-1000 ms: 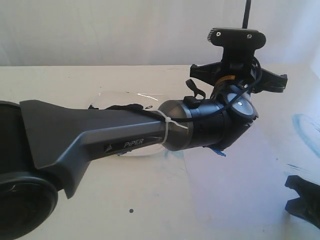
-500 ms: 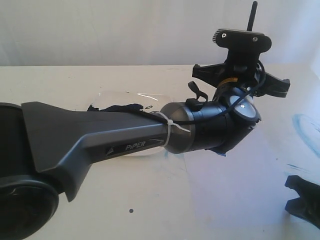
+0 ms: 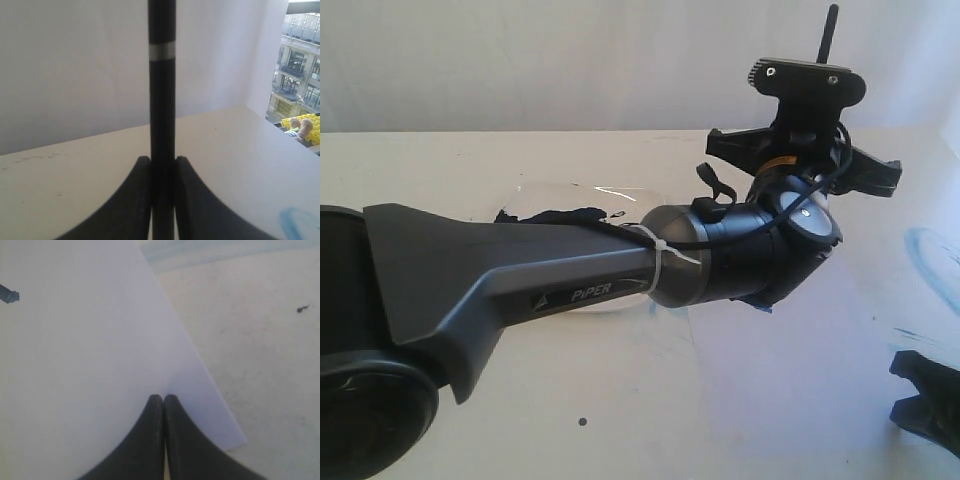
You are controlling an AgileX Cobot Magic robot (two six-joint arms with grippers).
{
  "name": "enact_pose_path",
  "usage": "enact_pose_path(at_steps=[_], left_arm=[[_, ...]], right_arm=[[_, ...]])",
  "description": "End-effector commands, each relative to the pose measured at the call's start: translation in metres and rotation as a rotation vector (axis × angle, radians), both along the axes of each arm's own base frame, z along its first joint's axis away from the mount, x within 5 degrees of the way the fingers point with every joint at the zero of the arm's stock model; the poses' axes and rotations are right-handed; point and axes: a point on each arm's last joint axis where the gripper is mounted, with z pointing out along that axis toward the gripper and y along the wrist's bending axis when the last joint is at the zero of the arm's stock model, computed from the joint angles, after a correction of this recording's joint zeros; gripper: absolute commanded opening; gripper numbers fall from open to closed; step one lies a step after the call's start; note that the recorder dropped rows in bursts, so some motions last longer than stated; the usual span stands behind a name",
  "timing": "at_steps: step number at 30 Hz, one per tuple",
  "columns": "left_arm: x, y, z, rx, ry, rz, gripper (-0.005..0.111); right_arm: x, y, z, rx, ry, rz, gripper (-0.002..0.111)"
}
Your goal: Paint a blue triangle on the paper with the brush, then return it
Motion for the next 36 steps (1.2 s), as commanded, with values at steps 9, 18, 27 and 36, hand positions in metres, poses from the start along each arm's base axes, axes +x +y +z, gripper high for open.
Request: enact_pose_path(at_steps=[9,18,27,36], left_arm=[[-0.001,0.004,0.004,-0.081,0.030,0.050,0.000],[-0.001,0.004,0.000,-0.093,0.064,0.060,0.000],[0.000,0.002,-0.013,-0.085,0.061,0.092,0.000],[-0.011,-0.001,-0.014,-0.078,0.071,0.114,0.000]], right_arm=[[-0.006,-0.007,-0.007,-0.090,0.044,0.004,0.000],[-0.006,-0.007,-0.007,-0.090,0.044,0.004,0.000],[-0.006,-0.007,-0.007,-0.090,0.044,0.004,0.000],[-0.006,-0.007,-0.007,-0.092,0.045,0.003,0.000]])
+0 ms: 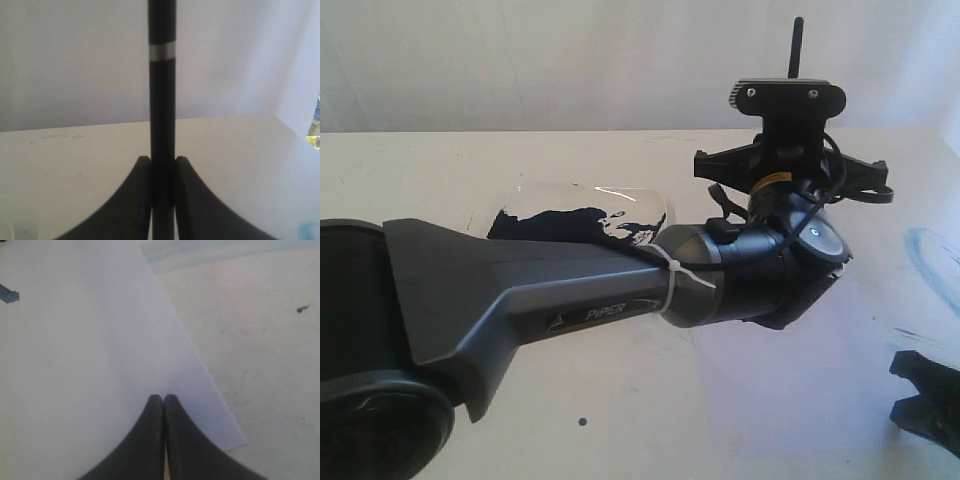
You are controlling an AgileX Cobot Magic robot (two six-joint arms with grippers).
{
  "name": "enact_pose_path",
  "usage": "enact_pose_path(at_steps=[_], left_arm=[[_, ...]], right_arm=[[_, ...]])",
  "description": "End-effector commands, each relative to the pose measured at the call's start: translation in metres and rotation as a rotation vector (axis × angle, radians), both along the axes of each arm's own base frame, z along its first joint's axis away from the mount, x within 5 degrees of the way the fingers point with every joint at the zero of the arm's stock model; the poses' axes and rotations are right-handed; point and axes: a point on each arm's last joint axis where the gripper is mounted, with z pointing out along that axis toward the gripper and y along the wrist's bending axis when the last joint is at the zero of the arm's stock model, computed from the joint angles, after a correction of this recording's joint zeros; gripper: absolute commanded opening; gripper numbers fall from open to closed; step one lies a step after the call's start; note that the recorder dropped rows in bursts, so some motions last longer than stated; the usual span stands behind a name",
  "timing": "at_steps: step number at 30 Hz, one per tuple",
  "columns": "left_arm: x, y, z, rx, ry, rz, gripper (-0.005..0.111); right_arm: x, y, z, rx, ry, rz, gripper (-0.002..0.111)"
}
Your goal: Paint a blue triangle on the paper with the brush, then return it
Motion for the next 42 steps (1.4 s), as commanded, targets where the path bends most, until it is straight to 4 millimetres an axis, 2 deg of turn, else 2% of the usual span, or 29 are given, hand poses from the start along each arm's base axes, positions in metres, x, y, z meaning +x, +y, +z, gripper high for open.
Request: enact_pose_path(at_steps=[1,10,42], left_arm=[[-0.006,-0.003,-0.002,-0.008,0.033,-0.015,0.000],[-0.007,-0.002,-0.004,0.018,0.056,-0.002,0.000],[-0.031,-0.005,-0.002,0.067,0.101,0.045,0.000]], right_arm=[[-0.006,-0.007,-0.007,-0.092,0.045,0.003,0.000],[-0.006,-0.007,-0.007,-0.092,0.045,0.003,0.000],[-0.006,-0.007,-0.007,-0.092,0.045,0.003,0.000]])
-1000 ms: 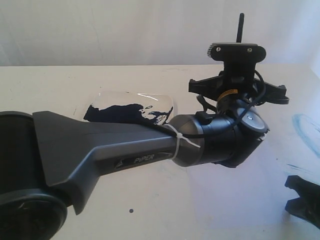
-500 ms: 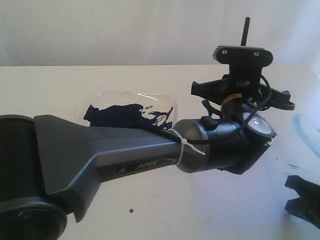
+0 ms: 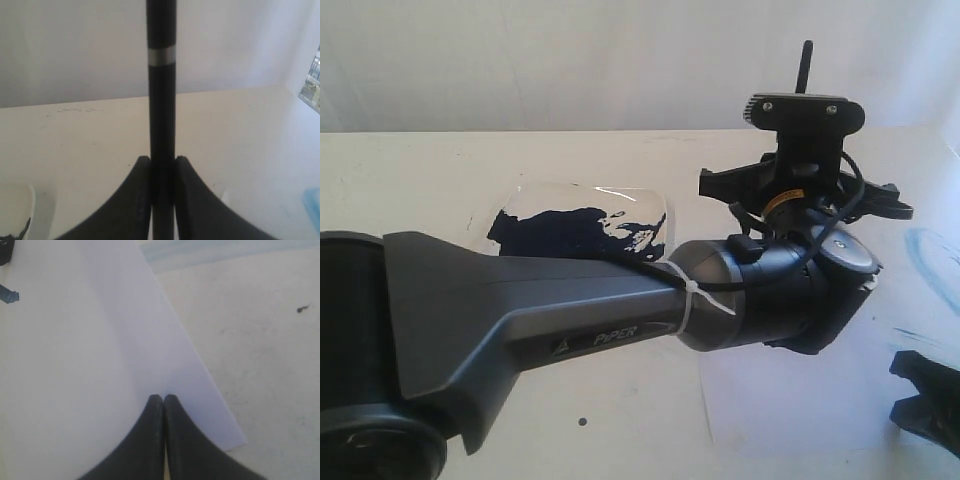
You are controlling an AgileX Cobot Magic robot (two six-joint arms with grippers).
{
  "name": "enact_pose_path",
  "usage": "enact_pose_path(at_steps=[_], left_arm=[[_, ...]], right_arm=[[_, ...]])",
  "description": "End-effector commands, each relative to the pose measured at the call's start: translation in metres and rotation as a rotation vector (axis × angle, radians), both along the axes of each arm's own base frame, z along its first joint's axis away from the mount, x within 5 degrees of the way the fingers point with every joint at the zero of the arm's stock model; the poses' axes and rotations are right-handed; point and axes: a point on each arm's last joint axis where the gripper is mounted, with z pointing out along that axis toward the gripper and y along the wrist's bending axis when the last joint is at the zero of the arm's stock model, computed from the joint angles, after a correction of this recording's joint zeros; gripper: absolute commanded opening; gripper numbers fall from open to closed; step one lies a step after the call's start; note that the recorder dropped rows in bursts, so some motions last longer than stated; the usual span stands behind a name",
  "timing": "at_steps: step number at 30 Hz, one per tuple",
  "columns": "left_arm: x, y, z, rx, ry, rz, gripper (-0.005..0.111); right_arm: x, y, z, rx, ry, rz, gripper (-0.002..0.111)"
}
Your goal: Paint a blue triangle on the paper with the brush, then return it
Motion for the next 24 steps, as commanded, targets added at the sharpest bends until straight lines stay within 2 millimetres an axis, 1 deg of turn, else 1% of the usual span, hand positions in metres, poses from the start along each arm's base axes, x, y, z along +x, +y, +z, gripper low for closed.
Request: enact_pose_path(at_steps=[1,8,12,16,24], left_arm=[[-0.010,-0.001,0.003,0.003,0.029,0.005,0.000],[-0.013,0.001,0.001,0.027,0.041,0.032,0.000],[-0.020,0.000,0.009,0.021,0.031,0.026,0.000],[-0.022,0.000,0.016,0.019,0.028,0.017,0.000],[-0.030,0.000,0.017,0.046,0.041,0.029,0.000]], right_arm=[[-0.006,-0.007,-0.007,-0.092,0.045,0.003,0.000],[-0.006,-0.007,-0.007,-0.090,0.044,0.004,0.000],[-0.006,-0.007,-0.007,-0.090,0.044,0.004,0.000],[-0.006,-0.007,-0.007,-0.090,0.044,0.004,0.000],[-0.006,-0.007,-0.007,-0.090,0.044,0.004,0.000]])
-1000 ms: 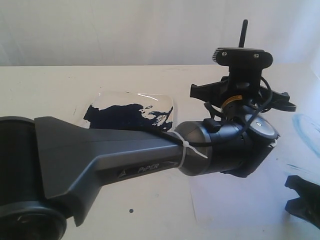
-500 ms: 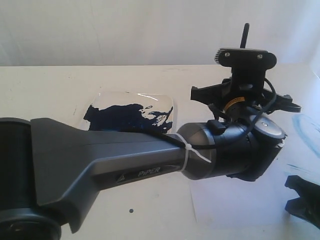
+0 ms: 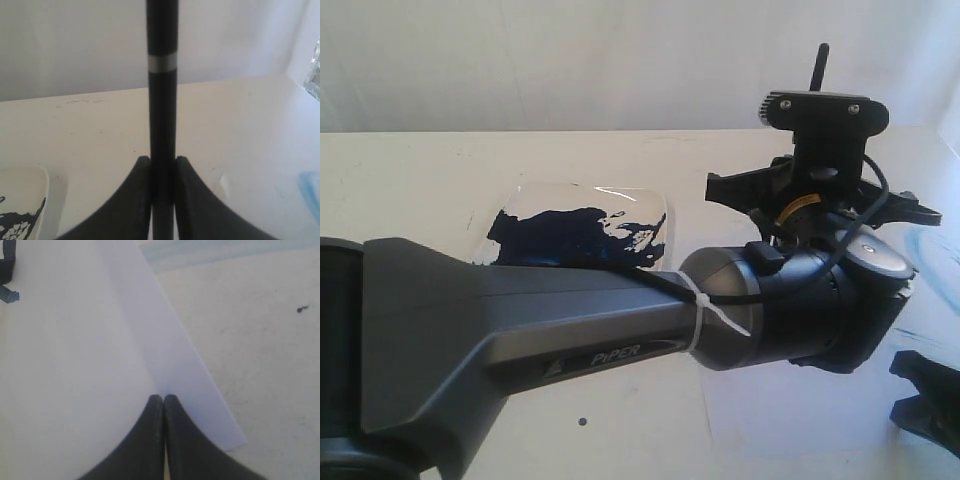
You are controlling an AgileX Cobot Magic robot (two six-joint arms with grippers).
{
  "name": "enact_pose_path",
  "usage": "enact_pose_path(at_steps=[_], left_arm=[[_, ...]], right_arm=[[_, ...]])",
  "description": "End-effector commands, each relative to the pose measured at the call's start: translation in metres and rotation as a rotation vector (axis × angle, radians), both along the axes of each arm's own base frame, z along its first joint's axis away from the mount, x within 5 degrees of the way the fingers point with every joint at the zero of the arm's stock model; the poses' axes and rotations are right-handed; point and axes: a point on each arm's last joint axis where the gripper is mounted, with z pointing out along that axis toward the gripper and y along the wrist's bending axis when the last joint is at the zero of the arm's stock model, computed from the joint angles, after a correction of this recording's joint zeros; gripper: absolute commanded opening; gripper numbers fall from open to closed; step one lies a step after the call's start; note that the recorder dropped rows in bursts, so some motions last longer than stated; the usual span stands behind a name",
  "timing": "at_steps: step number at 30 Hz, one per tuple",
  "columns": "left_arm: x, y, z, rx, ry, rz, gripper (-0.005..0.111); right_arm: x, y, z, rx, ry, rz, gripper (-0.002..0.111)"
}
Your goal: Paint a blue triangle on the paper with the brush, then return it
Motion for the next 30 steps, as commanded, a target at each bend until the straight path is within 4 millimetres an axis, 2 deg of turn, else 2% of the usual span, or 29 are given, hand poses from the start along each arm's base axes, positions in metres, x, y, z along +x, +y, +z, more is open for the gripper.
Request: enact_pose_path(at_steps=[1,13,22,27,30], left_arm=[[-0.009,0.000,0.004,0.011,0.020,0.006,0.000],[-0.024,-0.002,0.012,0.016,0.015,-0.002,0.000],[-0.026,0.003,0.017,0.022,0.034,0.030,0.000],[-0.030,0.004,0.031,0.025,-0.007,0.012,0.000],[-0.039,0.005,0.052,0.010,-0.082,-0.019,0.000]], right_arm=[[-0.006,-0.007,-0.007,-0.089,0.044,0.002,0.000],[-0.006,-0.007,-0.007,-0.089,0.044,0.002,0.000],[-0.006,-0.007,-0.007,-0.092,0.045,0.009,0.000],[-0.006,-0.007,-0.007,-0.092,0.045,0.009,0.000],[-0.006,-0.006,-0.007,-0.090,0.044,0.010,0.000]])
